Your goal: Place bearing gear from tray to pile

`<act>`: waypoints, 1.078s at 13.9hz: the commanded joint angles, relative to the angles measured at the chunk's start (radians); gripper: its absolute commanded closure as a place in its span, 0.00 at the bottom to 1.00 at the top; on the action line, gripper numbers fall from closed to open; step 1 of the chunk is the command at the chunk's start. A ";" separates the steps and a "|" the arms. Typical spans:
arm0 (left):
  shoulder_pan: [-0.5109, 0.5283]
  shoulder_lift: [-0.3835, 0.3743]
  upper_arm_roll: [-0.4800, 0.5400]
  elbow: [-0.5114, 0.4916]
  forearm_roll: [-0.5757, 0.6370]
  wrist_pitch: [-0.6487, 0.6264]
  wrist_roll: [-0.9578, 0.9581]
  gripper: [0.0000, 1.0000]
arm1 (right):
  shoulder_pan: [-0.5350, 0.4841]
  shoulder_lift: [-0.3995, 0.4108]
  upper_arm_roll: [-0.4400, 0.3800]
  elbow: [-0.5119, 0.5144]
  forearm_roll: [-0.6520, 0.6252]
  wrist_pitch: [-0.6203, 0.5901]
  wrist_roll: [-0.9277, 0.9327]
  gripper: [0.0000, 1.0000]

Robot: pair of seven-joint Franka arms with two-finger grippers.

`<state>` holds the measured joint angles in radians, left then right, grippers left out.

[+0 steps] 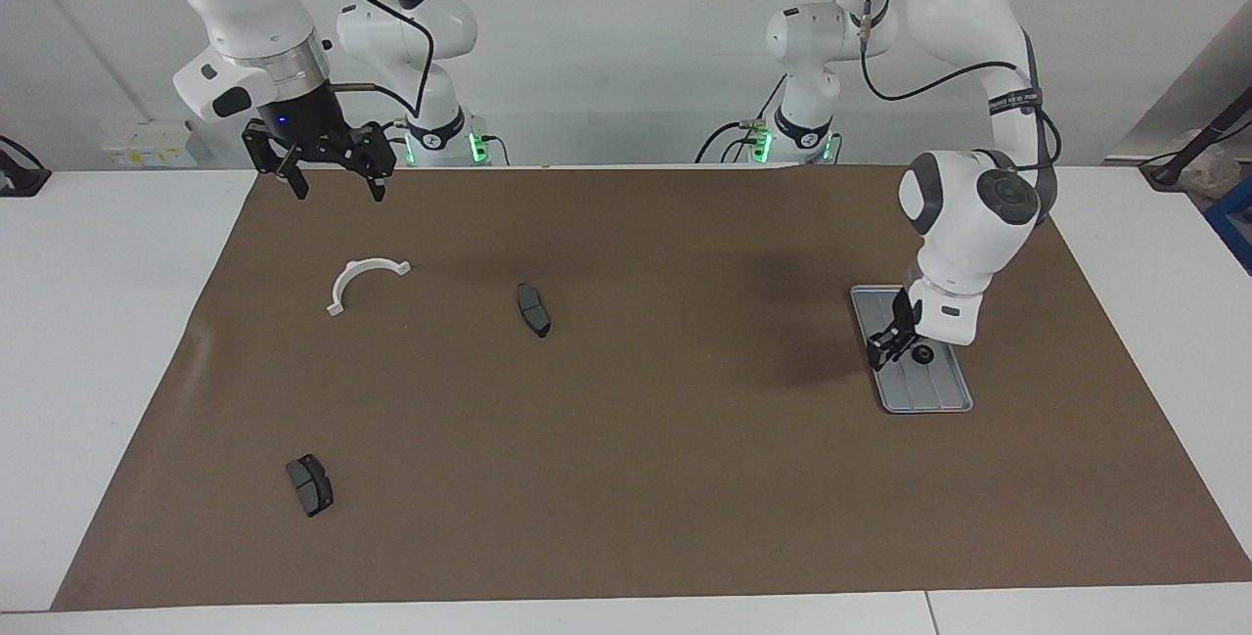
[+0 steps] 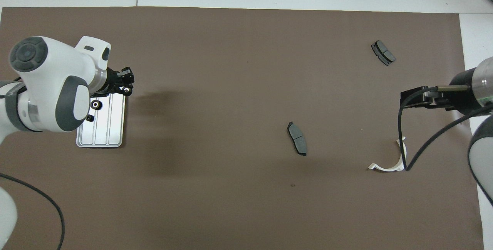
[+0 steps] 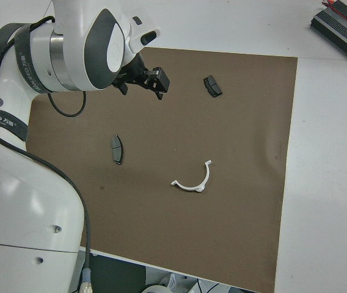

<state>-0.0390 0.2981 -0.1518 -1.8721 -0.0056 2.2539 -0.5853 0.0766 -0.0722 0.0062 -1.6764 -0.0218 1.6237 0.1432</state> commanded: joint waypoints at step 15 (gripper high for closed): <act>-0.457 0.118 0.014 0.040 0.036 0.073 -0.203 0.21 | 0.023 -0.052 0.006 -0.164 0.023 0.171 0.004 0.00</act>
<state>-0.4952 0.4116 -0.1548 -1.8595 0.0078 2.3263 -0.7951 0.0877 -0.0785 0.0081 -1.7572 -0.0213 1.7324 0.1443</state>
